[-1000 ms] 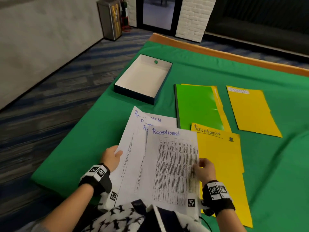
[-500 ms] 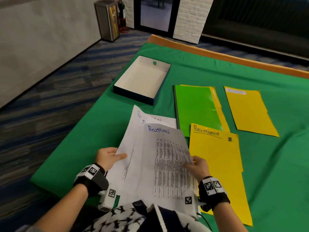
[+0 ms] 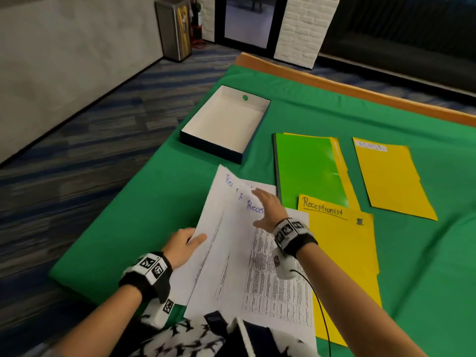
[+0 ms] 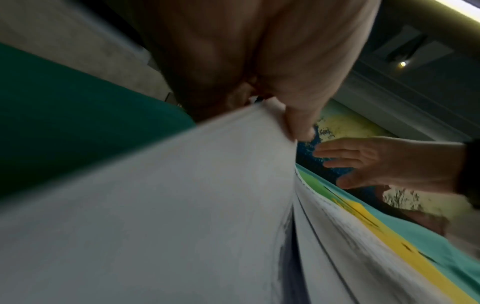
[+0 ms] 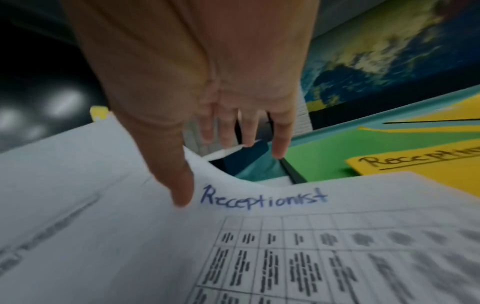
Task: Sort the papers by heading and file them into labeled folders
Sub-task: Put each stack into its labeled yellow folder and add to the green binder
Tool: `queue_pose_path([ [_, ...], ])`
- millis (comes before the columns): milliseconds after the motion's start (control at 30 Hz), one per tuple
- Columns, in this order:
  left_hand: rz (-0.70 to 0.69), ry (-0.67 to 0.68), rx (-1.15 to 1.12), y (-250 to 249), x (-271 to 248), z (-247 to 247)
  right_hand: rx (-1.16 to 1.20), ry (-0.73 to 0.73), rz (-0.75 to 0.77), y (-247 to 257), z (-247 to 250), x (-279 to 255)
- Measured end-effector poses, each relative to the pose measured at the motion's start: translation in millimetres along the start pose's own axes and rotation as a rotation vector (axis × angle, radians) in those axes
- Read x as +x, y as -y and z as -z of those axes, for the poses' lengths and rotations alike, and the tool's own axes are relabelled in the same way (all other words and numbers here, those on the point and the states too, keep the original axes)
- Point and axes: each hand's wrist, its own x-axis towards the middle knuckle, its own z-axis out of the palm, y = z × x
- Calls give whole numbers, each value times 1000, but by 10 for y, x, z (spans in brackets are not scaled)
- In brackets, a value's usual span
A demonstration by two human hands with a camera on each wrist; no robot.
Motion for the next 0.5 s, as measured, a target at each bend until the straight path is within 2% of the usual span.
queue_pose_path([
  [100, 16, -17, 85, 103, 31, -37, -96, 238, -74, 1, -45, 198],
  [167, 52, -26, 63, 154, 32, -42, -134, 309, -103, -34, -39, 280],
  [333, 123, -17, 56, 197, 44, -62, -238, 289, -88, -44, 13, 387],
  [500, 159, -54, 97, 240, 96, -49, -239, 311, -108, -63, 13, 450],
])
